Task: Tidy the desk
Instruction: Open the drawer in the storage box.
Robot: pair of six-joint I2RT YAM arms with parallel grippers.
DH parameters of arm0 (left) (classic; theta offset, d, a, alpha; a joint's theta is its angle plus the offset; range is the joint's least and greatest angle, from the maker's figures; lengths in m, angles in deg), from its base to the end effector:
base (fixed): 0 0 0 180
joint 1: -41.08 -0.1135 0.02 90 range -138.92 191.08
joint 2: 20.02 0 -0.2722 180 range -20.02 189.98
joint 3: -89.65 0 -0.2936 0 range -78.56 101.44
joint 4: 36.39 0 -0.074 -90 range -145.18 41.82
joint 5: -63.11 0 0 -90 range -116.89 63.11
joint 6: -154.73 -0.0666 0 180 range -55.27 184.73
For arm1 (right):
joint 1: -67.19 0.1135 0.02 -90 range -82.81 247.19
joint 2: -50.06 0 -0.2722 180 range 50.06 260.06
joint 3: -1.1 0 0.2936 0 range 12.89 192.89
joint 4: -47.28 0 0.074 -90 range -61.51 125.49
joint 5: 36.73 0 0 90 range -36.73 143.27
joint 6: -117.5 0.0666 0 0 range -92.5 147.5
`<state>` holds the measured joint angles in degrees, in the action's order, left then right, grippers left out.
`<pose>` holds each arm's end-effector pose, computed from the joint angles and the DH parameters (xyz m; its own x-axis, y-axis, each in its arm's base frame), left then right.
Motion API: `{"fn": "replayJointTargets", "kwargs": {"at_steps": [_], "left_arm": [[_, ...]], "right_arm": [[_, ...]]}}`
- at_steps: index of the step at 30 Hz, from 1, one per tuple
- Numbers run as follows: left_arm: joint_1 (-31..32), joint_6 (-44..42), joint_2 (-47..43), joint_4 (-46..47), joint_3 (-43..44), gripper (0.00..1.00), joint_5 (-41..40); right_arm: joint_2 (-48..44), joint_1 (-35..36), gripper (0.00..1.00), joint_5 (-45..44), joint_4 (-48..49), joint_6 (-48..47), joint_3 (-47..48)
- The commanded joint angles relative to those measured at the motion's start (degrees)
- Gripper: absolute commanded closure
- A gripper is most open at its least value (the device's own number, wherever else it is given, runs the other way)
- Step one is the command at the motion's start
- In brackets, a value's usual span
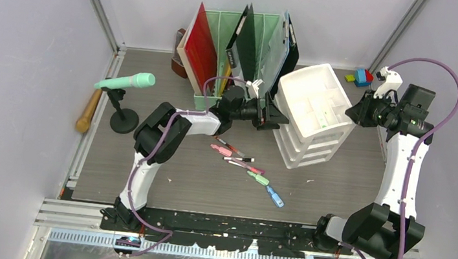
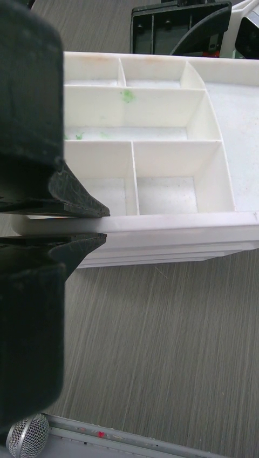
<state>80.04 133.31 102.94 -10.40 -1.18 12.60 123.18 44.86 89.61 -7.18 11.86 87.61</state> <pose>0.3904 -0.3702 0.1616 -0.9464 -0.1587 -0.2815 0.2579 0.1539 -0.9538 0.3136 -0.0861 0.3581 -0.5563 -0.0063 -0.8309 -0.2671 0.9483 0.1716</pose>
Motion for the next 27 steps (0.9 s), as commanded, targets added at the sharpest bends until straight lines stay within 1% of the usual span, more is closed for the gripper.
{"fn": "replayJointTargets", "kwargs": {"at_steps": [1, 2, 8, 19, 27], "left_arm": [[0.54, 3.75, 2.09, 7.48, -1.58, 0.18, -1.89], [0.58, 4.22, 2.37, 8.44, -1.91, 0.2, -2.04], [0.59, 4.58, 2.77, 10.03, -3.25, 0.22, -2.31], [0.68, 5.59, 4.64, 10.37, -0.48, 0.25, -2.55], [0.74, 9.16, 5.9, 15.63, 0.16, 0.28, -1.86]], "right_arm": [[2.73, 0.79, 0.94, -3.2, -1.57, 2.37, -2.9], [2.79, 0.79, 0.94, -3.2, -1.52, 2.37, -2.91], [2.92, 0.74, 0.94, -3.29, -1.54, 2.37, -2.99], [3.17, 0.79, 0.94, -3.14, -1.53, 2.44, -3.11], [3.55, 0.78, 0.94, -3.08, -1.52, 2.46, -3.09]]}}
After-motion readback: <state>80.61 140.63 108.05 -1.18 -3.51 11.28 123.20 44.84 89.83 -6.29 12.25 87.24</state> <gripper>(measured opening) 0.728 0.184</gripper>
